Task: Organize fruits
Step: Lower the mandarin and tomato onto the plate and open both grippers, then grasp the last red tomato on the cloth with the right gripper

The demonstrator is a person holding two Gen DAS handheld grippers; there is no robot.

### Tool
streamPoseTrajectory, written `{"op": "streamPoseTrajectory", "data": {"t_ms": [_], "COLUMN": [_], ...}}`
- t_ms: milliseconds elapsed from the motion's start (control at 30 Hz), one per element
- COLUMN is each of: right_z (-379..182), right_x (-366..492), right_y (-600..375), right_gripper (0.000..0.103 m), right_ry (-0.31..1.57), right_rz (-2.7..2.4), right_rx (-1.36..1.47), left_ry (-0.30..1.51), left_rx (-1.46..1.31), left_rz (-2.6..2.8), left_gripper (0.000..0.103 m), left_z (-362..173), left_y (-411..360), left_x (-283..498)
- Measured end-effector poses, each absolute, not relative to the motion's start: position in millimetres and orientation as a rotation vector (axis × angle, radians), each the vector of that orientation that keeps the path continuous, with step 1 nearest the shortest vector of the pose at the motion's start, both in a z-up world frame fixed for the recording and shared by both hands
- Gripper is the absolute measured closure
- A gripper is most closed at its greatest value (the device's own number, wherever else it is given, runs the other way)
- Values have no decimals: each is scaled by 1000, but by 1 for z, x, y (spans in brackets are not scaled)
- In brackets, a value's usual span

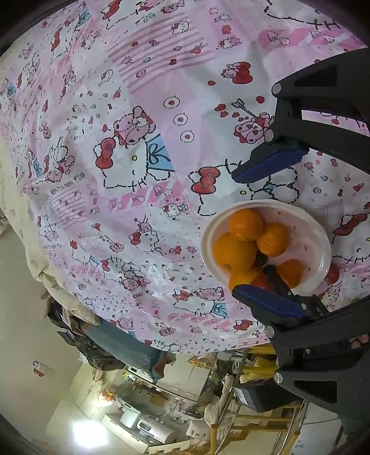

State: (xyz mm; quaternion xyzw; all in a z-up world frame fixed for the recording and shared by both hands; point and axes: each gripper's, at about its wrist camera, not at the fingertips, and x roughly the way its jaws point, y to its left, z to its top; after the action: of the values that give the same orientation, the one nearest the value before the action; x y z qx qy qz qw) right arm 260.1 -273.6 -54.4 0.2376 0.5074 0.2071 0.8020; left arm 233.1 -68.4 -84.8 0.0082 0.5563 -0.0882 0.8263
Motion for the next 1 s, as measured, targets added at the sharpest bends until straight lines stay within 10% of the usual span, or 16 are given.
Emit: {"op": "streamPoseTrajectory", "data": {"t_ms": [100, 167, 233, 1000], "right_z": [-55, -53, -52, -31], "right_x": [259, 259, 258, 221], "right_y": [-275, -276, -276, -275], "right_gripper": [26, 26, 26, 26], "right_ry": [1088, 1083, 1077, 1027], "right_rz": [443, 441, 441, 438], "right_rx": [521, 521, 525, 474], "left_ry": [1192, 1175, 1146, 964], "left_rx": [5, 3, 10, -76], "left_rz": [-184, -175, -161, -116], "left_gripper": [65, 35, 29, 29], "left_z": [-85, -82, -78, -17], "left_y": [-67, -66, -65, -19], "left_x": [232, 231, 229, 187]}}
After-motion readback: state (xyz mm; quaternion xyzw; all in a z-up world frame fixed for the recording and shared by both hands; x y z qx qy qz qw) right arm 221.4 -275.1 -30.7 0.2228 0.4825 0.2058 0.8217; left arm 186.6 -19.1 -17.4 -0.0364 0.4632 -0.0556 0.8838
